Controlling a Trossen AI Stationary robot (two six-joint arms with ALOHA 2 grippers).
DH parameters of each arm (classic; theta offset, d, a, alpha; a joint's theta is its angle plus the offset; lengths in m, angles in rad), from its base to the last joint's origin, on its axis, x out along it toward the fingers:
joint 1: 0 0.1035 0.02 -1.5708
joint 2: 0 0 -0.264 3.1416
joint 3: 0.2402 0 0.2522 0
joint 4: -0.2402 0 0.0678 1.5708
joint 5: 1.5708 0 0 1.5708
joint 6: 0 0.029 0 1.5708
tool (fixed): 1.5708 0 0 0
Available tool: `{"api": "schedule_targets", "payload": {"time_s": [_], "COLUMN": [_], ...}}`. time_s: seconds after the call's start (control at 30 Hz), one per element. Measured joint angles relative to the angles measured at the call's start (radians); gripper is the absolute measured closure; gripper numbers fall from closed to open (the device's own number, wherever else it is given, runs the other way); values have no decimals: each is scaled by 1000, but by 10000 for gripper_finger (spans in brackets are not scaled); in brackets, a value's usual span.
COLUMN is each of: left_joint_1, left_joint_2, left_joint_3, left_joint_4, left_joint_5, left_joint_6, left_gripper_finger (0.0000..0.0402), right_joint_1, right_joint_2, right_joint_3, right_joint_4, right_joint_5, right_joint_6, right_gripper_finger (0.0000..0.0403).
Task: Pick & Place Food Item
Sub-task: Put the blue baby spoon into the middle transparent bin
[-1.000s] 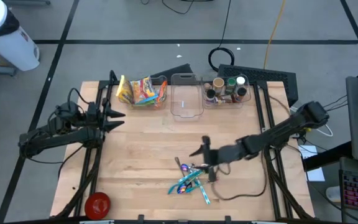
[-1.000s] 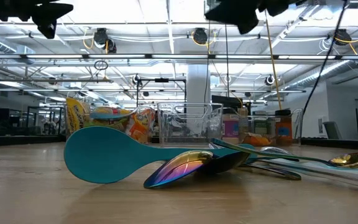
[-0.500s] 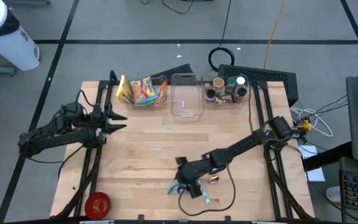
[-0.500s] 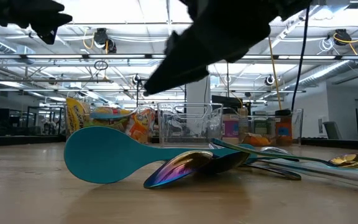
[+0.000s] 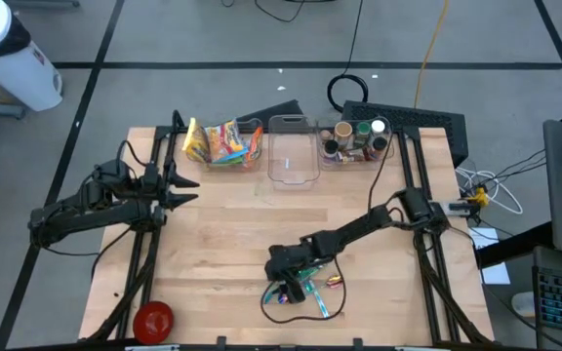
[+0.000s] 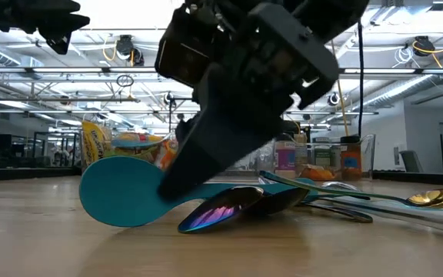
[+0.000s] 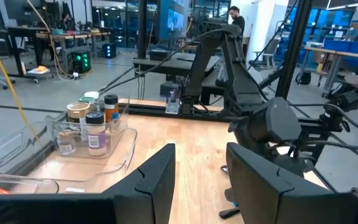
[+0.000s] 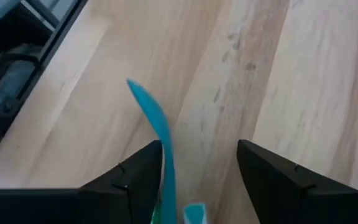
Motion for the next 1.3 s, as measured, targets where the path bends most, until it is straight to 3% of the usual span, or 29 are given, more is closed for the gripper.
{"api": "schedule_targets", "payload": {"time_s": [0.17, 0.3, 0.63, 0.9, 1.17, 1.3], "left_joint_1": [0, 0, 0, 0, 0, 0], "left_joint_2": [0, 0, 0, 0, 1, 1], "left_joint_3": [0, 0, 0, 0, 0, 0], "left_joint_4": [-2, -2, -3, -3, -4, -4], "left_joint_5": [-1, 0, 0, 1, 3, 2], "left_joint_6": [-15, -26, -53, -54, -61, -69], "left_gripper_finger": [249, 249, 249, 249, 249, 249], "right_joint_1": [7, 17, 14, 14, 12, -14], "right_joint_2": [8, 1, 0, -55, -230, -334], "right_joint_3": [1, 0, 0, 0, -1, -45], "right_joint_4": [24, 29, 38, 74, 52, 74], "right_joint_5": [3, 5, 2, 4, 8, 90], "right_joint_6": [-33, -62, -93, -111, -129, -124], "right_gripper_finger": [204, 230, 390, 399, 400, 401]}}
